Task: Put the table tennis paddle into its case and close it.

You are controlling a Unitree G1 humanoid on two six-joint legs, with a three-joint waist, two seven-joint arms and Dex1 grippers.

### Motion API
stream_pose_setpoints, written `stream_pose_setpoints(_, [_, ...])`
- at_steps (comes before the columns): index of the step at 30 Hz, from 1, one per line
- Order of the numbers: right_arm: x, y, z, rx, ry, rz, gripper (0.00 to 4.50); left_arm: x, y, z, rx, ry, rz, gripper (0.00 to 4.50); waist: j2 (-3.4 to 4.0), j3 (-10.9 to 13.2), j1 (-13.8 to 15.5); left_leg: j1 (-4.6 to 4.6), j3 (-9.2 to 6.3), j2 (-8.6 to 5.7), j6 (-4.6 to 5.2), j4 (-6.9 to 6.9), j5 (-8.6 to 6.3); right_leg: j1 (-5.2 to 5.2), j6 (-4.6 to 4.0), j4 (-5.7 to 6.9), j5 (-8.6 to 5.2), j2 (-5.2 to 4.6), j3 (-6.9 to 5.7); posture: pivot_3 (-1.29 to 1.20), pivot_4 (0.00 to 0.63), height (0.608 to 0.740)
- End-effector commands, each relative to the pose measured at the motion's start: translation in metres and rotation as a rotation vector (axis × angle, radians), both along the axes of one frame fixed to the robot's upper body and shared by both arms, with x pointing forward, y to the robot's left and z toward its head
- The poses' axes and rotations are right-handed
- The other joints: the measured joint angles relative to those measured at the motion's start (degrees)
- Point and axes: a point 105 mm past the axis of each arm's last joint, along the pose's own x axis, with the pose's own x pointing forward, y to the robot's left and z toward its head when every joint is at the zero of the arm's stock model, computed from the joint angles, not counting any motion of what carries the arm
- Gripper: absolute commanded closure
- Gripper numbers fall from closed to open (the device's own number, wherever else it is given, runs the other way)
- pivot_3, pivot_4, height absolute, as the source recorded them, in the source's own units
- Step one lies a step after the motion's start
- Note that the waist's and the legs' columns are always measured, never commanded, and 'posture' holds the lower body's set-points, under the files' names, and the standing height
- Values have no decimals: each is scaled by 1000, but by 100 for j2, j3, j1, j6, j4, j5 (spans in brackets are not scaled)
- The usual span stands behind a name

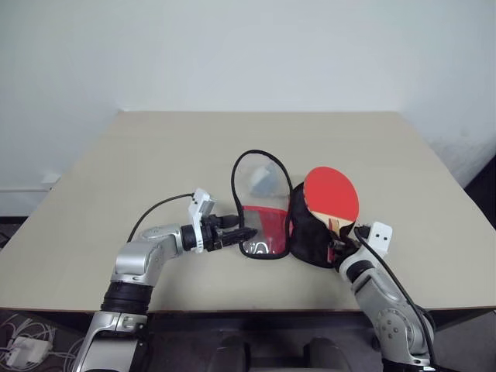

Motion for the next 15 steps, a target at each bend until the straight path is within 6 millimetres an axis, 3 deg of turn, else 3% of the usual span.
stream_pose_setpoints(1, [7, 2, 9, -6, -45, -8, 3376, 6, 0, 19, -4, -69, -10, 429, 0, 0, 0, 0, 0, 0, 0, 0, 0, 0, 0, 0, 0, 0, 0, 0, 0, 740])
stream_pose_setpoints(5, [10, -6, -4, -52, 3, -54, 3376, 6, 1, 20, 0, -72, -13, 429, -1, -1, 3, 0, 0, 0, 0, 1, 0, 2, 0, 0, 0, -1, -1, 0, 0, 740])
stream_pose_setpoints(14, [6, -5, -13, -40, 51, -41, 3376, 7, 1, 21, 2, -75, -11, 429, -6, -4, 4, 2, 0, 0, 0, 1, 0, 4, 0, 0, 0, 0, -2, 0, 0, 740])
stream_pose_setpoints(15, [4, -4, -13, -32, 54, -36, 3026, 7, 1, 21, 1, -75, -11, 429, -8, -5, 4, 2, 0, 0, 0, 1, 0, 5, 0, 0, 0, 0, -2, 0, 0, 740])
